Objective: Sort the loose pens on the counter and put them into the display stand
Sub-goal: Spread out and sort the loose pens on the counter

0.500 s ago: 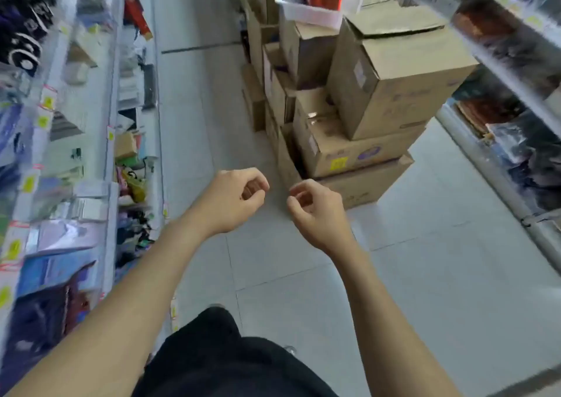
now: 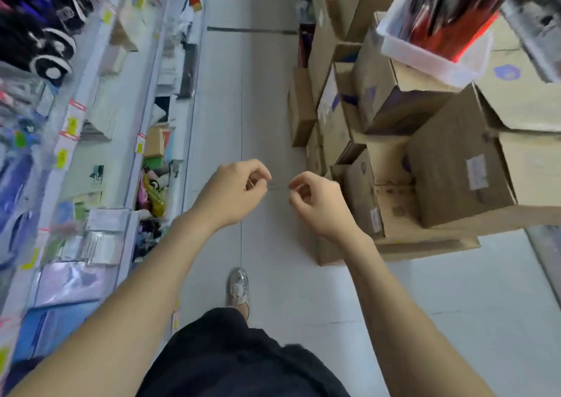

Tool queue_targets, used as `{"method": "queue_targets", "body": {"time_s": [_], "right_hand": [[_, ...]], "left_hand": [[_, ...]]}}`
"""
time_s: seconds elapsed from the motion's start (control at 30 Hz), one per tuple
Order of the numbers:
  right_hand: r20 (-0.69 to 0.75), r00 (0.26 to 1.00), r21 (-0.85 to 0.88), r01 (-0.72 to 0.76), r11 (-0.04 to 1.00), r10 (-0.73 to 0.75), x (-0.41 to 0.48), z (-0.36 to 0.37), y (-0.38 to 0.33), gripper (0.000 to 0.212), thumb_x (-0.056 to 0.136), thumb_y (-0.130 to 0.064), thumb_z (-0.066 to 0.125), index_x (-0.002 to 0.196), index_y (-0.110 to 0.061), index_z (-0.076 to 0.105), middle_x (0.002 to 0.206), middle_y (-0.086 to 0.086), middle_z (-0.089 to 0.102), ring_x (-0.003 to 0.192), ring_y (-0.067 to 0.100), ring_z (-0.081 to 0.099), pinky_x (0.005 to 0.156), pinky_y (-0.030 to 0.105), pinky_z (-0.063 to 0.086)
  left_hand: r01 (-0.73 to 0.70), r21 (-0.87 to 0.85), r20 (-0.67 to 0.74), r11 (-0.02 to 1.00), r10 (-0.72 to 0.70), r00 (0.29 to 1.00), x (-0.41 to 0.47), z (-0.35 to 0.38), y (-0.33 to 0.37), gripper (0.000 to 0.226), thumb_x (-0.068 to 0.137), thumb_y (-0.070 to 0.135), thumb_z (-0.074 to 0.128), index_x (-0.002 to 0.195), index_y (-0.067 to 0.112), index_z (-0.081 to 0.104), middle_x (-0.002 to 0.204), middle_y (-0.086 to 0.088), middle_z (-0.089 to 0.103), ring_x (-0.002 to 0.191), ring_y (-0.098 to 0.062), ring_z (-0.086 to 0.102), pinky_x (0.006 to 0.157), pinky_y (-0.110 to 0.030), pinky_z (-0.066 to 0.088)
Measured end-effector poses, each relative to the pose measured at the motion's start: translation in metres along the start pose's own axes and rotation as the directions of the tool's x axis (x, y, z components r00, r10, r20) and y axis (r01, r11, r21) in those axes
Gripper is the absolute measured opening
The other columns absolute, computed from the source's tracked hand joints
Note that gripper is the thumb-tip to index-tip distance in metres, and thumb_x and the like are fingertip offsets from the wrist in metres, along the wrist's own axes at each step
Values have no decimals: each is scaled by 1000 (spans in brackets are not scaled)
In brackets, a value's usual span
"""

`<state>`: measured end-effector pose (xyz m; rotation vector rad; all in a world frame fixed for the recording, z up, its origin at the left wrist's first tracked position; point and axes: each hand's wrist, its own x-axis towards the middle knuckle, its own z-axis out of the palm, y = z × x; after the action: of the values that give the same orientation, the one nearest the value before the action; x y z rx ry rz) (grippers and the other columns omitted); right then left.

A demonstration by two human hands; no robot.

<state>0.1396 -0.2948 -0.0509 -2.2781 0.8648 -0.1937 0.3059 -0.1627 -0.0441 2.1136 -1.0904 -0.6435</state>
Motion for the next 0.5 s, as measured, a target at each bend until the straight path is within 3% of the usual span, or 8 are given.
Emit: {"method": "queue_targets", "body": {"time_s": [0.17,0.33,0.4,0.5], "right_hand": [[-29,999,1,-32,999,32,135,-23,-10,19,96,-23,63,112,-17,71,98,-2,73,89,16,69,83,35,59],[-37,998,84,-51,995,54,269,-45,3,16,99,-20,63,113,-17,71,94,-6,73,83,2,67,75,14,50],[-18,999,103,-33,994,35,332,-49,14,16,100,-20,63,114,-17,71,95,-7,73,83,0,66,73,10,47],[-37,998,142,-38,989,44,426,-59,29,17,101,-21,62,115,-17,71,96,-6,73,85,3,67,75,16,50]], "left_hand": [[21,-20,-36,1000,-22,999,136,-56,8,16,97,23,61,98,32,74,85,19,72,81,1,66,76,-24,54],[-18,-18,67,1000,20,998,284,-89,19,14,100,22,63,98,30,75,88,16,72,82,1,65,72,-10,47],[-41,-10,120,999,42,992,348,-99,20,14,100,23,64,97,32,75,87,15,73,82,-1,66,74,-15,53],[-44,30,136,999,40,990,445,-112,18,14,99,24,64,96,34,74,87,17,73,82,-3,68,76,-33,61]]}}
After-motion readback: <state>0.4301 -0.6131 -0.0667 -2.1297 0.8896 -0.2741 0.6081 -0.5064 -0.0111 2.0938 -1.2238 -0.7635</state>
